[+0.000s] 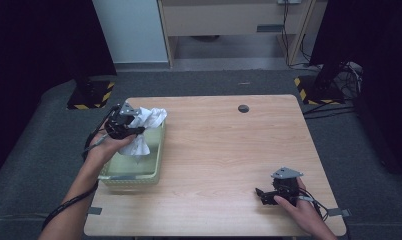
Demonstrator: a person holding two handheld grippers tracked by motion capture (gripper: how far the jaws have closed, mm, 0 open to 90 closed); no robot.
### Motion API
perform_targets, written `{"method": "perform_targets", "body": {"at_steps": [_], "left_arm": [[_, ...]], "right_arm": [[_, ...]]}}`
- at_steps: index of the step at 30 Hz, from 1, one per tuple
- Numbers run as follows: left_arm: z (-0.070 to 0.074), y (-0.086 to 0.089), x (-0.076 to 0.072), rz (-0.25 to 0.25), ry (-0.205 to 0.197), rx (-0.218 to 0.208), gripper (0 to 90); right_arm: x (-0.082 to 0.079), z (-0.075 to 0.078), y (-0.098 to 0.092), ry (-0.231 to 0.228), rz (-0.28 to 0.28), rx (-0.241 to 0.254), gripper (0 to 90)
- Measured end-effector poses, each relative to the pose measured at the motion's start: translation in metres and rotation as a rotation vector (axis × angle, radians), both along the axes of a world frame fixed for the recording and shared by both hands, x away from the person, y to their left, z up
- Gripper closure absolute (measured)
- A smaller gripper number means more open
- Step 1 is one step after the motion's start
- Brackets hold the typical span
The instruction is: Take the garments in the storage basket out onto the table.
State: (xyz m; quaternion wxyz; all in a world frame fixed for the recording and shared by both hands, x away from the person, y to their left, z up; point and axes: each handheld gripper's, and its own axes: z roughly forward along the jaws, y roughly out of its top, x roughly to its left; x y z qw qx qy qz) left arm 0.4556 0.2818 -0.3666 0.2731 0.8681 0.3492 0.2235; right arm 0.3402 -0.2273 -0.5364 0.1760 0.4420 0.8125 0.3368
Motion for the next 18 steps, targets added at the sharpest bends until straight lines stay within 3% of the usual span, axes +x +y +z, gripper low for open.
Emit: {"method": "perform_targets", "body": {"at_steps": [6,13,18], "left_arm": [[0.004,-0.002,-0.001,-0.029,-0.028,0.006,70.9],[0.009,-0.010,-0.004,-0.053,-0.018,0.019,70.8],[0.017,-0.017,-0.006,-0.060,-0.036,0.024,70.8]], "right_arm": [[0.000,0.000,0.000,0.000,0.000,0.000,0.3],[0.000,0.000,0.000,0.000,0.000,0.000,0.3],[0.000,0.000,0.000,0.000,0.000,0.000,0.3]]}}
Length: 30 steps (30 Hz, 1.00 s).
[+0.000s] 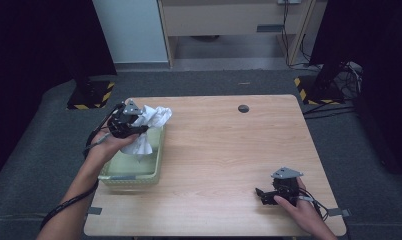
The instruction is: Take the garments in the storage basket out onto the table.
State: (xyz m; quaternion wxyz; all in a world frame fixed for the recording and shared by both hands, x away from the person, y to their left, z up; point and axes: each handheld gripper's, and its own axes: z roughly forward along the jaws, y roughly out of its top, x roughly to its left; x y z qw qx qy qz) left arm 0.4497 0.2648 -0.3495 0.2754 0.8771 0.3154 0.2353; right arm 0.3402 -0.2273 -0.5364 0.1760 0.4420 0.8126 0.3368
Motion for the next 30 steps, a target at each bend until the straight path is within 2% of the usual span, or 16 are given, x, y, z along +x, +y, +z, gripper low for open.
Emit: {"method": "perform_targets", "body": {"at_steps": [3,8,12,19,24,30], "left_arm": [[0.006,-0.008,-0.005,-0.012,0.005,-0.009,70.8],[0.015,-0.027,-0.013,-0.059,0.000,0.002,70.7],[0.022,-0.042,-0.020,-0.092,-0.007,-0.007,70.7],[0.029,-0.070,-0.031,-0.157,0.010,-0.023,70.7],[0.024,-0.092,-0.037,-0.207,0.025,-0.046,70.7],[0.003,-0.117,-0.037,-0.243,0.055,-0.046,70.7]], "right_arm": [[0.000,0.000,0.000,0.000,0.000,0.000,0.4],[0.000,0.000,0.000,0.000,0.000,0.000,0.4],[0.000,0.000,0.000,0.000,0.000,0.000,0.3],[0.000,0.000,0.000,0.000,0.000,0.000,0.4],[0.000,0.000,0.000,0.000,0.000,-0.001,0.3],[0.000,0.000,0.000,0.000,0.001,0.000,0.3]]}}
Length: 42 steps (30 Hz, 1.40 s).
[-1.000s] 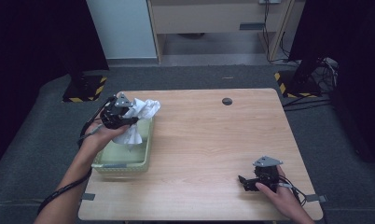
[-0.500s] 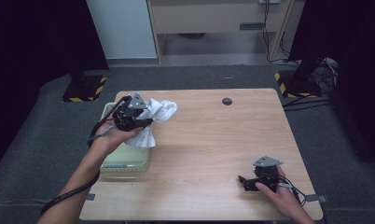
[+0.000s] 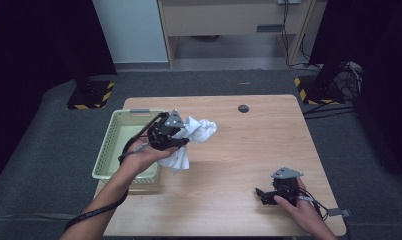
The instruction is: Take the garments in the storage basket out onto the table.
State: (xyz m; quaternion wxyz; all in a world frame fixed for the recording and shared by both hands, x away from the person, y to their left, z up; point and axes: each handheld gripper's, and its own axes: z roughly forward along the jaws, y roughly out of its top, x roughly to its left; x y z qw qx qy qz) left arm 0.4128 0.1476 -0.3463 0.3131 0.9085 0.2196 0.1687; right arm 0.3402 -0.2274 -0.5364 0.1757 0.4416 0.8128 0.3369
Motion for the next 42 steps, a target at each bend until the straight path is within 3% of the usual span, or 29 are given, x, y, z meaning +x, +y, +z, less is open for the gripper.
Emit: {"method": "perform_targets", "body": {"at_steps": [8,12,18,25,36,38,39,40,42], "left_arm": [[-0.040,-0.037,0.005,-0.034,0.068,-0.019,70.7],[-0.065,-0.059,0.002,-0.056,0.110,-0.054,70.7],[-0.097,-0.089,-0.001,-0.069,0.156,-0.067,70.7],[-0.120,-0.110,0.004,-0.032,0.185,-0.075,70.6],[-0.144,-0.126,0.002,0.022,0.205,-0.107,69.1],[-0.147,-0.130,0.002,0.011,0.206,-0.099,65.0],[-0.149,-0.132,0.002,-0.004,0.218,-0.109,58.7],[-0.150,-0.134,0.002,-0.020,0.233,-0.111,46.6],[-0.148,-0.136,0.000,-0.016,0.198,-0.113,28.8]], "right_arm": [[0.000,0.000,0.000,0.000,-0.001,0.000,0.3],[0.000,0.000,0.000,0.000,-0.001,0.000,0.4],[0.000,0.000,0.000,-0.002,0.004,-0.002,0.3],[0.000,0.000,0.000,0.000,0.005,0.000,0.4],[0.000,0.000,0.000,0.000,0.007,0.000,0.4],[0.000,0.000,0.000,0.000,0.007,0.000,0.4],[0.000,0.000,0.000,0.000,0.007,0.000,0.4],[0.000,0.000,0.000,0.000,0.007,0.000,0.4],[0.000,0.000,0.000,0.000,0.007,0.001,0.4]]}}
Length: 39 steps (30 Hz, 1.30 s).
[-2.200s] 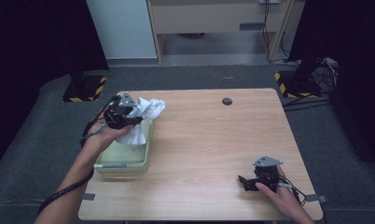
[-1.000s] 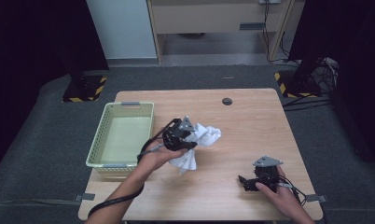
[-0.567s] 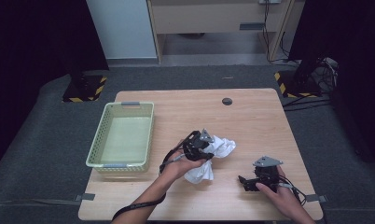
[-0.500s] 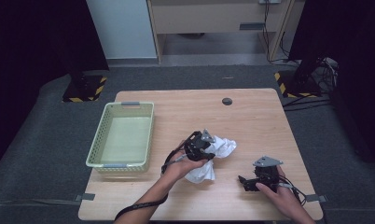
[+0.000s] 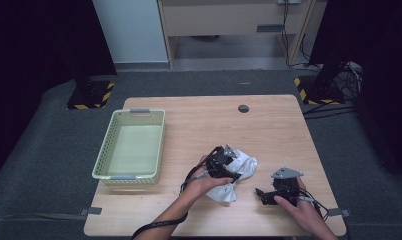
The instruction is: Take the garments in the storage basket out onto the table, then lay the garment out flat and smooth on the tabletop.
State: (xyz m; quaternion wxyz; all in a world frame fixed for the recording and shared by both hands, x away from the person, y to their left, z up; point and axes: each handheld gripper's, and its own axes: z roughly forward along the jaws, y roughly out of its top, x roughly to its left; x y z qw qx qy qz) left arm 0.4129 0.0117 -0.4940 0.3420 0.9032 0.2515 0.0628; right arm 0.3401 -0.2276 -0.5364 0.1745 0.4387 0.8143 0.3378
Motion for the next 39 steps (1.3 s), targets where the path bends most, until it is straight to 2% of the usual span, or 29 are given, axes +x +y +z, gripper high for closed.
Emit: {"method": "perform_targets", "body": {"at_steps": [2,4,7,10,12,15,17,19,20,22,24,25,27,30,31,36,39], "left_arm": [[0.006,0.001,-0.002,-0.008,-0.015,-0.009,18.7],[0.016,0.004,-0.005,0.004,-0.037,-0.021,13.3],[0.031,0.014,-0.010,0.029,-0.058,-0.032,10.5],[0.043,0.027,-0.017,0.032,-0.085,0.000,8.8],[0.044,0.036,-0.020,0.049,-0.095,0.005,9.1],[0.039,0.050,-0.021,0.078,-0.097,-0.005,11.0],[0.034,0.059,-0.020,0.101,-0.079,-0.062,13.8],[0.030,0.066,-0.019,0.122,-0.043,-0.105,17.0],[0.030,0.070,-0.020,0.131,-0.049,-0.116,19.0],[0.027,0.076,-0.024,0.124,-0.067,-0.099,25.6],[0.024,0.082,-0.027,0.123,-0.089,-0.062,31.0],[0.022,0.085,-0.027,0.121,-0.089,-0.052,34.7],[0.015,0.085,-0.027,0.133,-0.068,-0.045,39.0],[0.004,0.077,-0.026,0.109,-0.058,-0.004,43.7],[0.000,0.074,-0.026,0.095,-0.061,0.015,44.6],[-0.011,0.064,-0.022,0.054,-0.020,0.044,46.1],[-0.014,0.059,-0.025,0.035,0.002,0.038,47.9]], "right_arm": [[0.000,0.000,0.000,-0.001,0.018,-0.001,0.4],[0.000,0.000,0.000,0.000,0.022,-0.001,0.3],[0.000,0.000,0.000,0.000,0.023,-0.002,0.3],[-0.001,0.000,0.000,-0.001,0.028,-0.004,0.4],[-0.003,0.001,0.000,-0.003,0.037,-0.004,1.7],[-0.004,0.004,0.002,-0.014,0.055,-0.022,2.9],[-0.007,0.007,0.002,-0.025,0.071,-0.019,5.6],[-0.009,0.011,0.004,-0.024,0.114,-0.009,9.6],[-0.010,0.014,0.005,-0.030,0.128,-0.001,12.0],[-0.014,0.019,0.008,-0.047,0.155,0.008,16.6],[-0.019,0.025,0.011,-0.066,0.189,0.019,25.1],[-0.020,0.027,0.013,-0.070,0.206,0.025,27.4],[-0.023,0.030,0.017,-0.071,0.235,0.041,38.8],[-0.027,0.032,0.027,-0.078,0.278,0.042,49.5],[-0.028,0.032,0.030,-0.083,0.293,0.041,51.4],[-0.032,0.033,0.042,-0.090,0.327,0.038,54.8],[-0.033,0.033,0.045,-0.101,0.326,0.042,52.4]]}}
